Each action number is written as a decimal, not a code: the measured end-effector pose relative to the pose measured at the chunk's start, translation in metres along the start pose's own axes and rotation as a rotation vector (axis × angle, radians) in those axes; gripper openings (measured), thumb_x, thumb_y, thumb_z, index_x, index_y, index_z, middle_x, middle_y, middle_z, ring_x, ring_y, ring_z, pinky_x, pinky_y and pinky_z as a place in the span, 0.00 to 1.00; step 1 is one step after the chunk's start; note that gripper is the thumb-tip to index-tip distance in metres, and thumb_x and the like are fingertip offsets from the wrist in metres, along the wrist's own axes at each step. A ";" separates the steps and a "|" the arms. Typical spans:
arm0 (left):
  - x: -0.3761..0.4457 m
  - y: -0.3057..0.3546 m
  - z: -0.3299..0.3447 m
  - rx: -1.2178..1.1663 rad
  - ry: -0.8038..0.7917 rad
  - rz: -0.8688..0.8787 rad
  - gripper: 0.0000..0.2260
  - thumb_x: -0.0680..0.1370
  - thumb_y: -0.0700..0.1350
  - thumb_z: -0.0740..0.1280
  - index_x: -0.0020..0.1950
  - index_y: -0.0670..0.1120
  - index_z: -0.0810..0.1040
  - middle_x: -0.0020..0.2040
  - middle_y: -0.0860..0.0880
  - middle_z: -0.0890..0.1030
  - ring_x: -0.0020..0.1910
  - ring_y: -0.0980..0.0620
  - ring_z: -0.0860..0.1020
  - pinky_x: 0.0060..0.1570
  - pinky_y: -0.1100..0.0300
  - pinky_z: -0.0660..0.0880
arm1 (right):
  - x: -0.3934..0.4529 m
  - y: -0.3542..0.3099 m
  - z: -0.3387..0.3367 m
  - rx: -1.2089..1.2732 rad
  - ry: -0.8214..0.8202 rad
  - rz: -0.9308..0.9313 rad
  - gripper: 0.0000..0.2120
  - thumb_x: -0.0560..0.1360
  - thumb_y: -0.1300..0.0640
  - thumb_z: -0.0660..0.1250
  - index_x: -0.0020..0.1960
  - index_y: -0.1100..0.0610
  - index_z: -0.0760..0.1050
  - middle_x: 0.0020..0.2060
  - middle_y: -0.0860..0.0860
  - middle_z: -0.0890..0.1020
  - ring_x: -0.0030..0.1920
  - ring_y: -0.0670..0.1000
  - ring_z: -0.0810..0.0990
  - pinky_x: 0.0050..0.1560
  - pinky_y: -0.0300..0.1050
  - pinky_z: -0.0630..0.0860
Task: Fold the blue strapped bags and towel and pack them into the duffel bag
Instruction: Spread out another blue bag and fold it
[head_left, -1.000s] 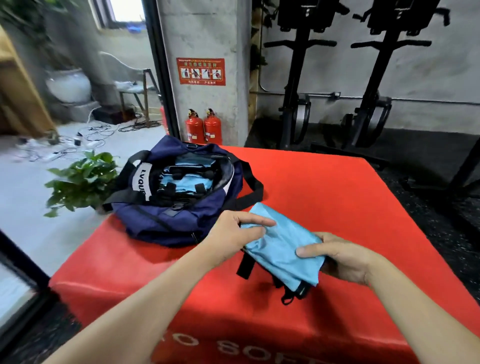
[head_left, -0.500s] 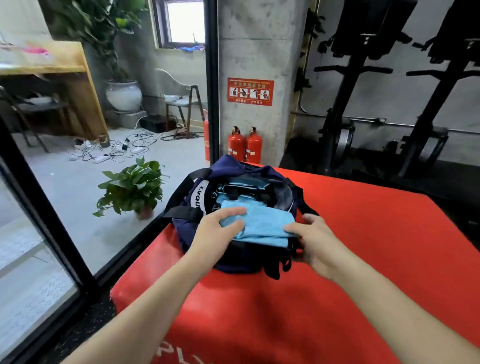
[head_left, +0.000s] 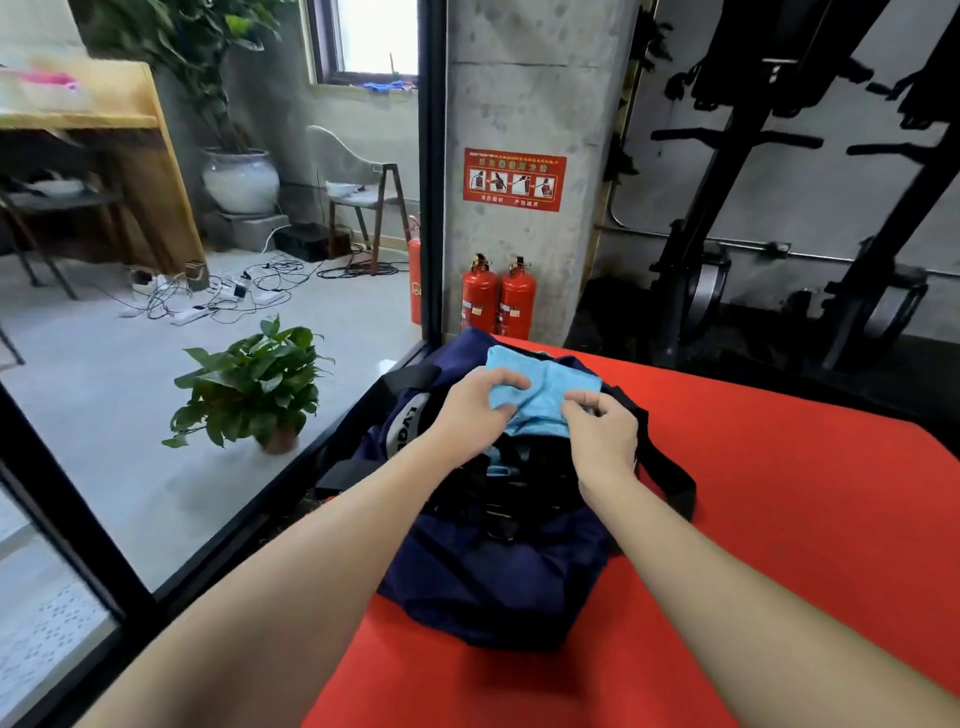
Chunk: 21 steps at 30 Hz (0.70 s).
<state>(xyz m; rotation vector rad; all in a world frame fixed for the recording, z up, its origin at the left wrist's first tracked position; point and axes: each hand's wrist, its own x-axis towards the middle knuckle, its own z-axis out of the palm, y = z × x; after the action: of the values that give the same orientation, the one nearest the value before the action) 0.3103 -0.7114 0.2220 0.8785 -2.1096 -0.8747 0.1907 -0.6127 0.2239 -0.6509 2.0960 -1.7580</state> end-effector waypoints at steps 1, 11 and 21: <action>0.004 -0.003 0.002 0.003 0.008 0.018 0.15 0.73 0.33 0.68 0.55 0.49 0.83 0.57 0.52 0.81 0.60 0.56 0.76 0.58 0.76 0.64 | 0.002 0.002 0.003 0.046 0.021 -0.006 0.05 0.72 0.57 0.72 0.47 0.50 0.79 0.45 0.44 0.81 0.42 0.48 0.79 0.36 0.39 0.68; 0.010 -0.044 -0.007 -0.005 -0.123 -0.065 0.09 0.74 0.42 0.73 0.50 0.55 0.81 0.56 0.56 0.80 0.53 0.56 0.78 0.51 0.65 0.72 | 0.020 0.030 0.018 -0.121 -0.109 0.097 0.12 0.70 0.49 0.77 0.49 0.53 0.81 0.42 0.47 0.83 0.42 0.49 0.81 0.47 0.46 0.77; 0.024 -0.041 -0.014 0.107 -0.202 0.073 0.17 0.77 0.38 0.70 0.64 0.52 0.80 0.63 0.56 0.76 0.63 0.60 0.72 0.58 0.77 0.60 | 0.038 0.020 0.018 -0.334 -0.240 -0.391 0.13 0.77 0.52 0.72 0.58 0.57 0.81 0.54 0.51 0.78 0.52 0.50 0.77 0.52 0.43 0.70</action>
<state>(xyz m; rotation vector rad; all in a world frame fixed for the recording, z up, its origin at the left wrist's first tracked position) 0.3211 -0.7567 0.2057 0.7895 -2.3661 -0.8493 0.1654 -0.6448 0.2022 -1.3722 2.2155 -1.4155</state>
